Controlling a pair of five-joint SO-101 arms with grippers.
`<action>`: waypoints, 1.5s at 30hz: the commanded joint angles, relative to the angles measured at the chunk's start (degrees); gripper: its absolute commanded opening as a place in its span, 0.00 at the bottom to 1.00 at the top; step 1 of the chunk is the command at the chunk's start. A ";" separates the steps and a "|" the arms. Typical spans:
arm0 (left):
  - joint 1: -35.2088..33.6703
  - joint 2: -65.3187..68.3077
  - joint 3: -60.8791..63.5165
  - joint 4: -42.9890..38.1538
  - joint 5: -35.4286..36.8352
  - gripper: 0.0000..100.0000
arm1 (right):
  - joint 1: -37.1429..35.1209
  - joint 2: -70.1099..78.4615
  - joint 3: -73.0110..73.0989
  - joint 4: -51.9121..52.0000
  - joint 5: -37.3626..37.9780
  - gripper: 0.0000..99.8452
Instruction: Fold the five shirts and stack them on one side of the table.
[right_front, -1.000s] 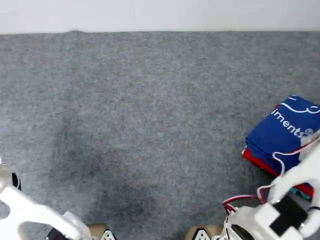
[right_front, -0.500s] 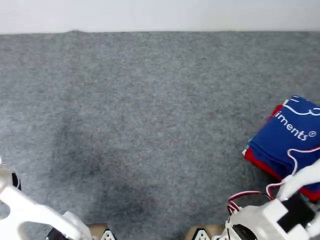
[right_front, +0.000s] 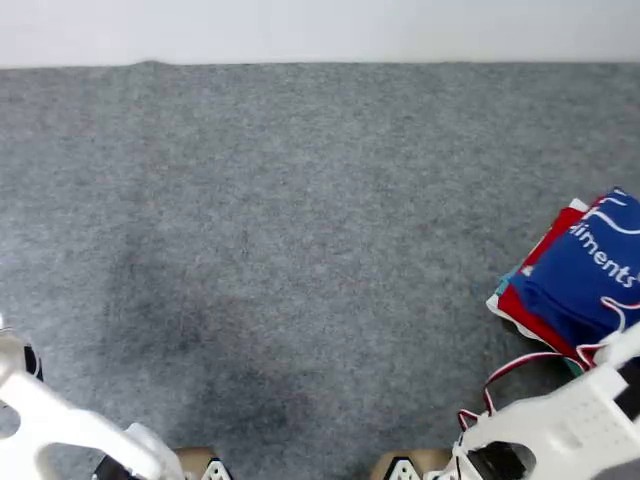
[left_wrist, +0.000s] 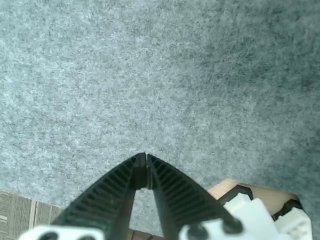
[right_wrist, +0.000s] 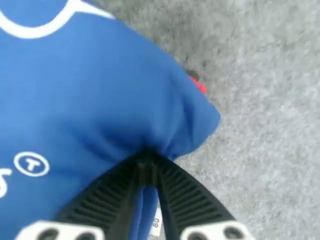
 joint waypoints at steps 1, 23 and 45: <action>-0.09 -1.49 -0.22 -0.44 -0.18 0.01 | -2.07 -4.88 -7.47 6.55 0.09 0.01; -0.18 -1.49 2.51 0.70 -0.18 0.01 | -2.59 -2.07 -5.27 39.34 0.62 0.01; 0.18 -1.23 3.47 0.44 -0.18 0.01 | -1.63 -14.90 -9.32 45.85 0.53 0.01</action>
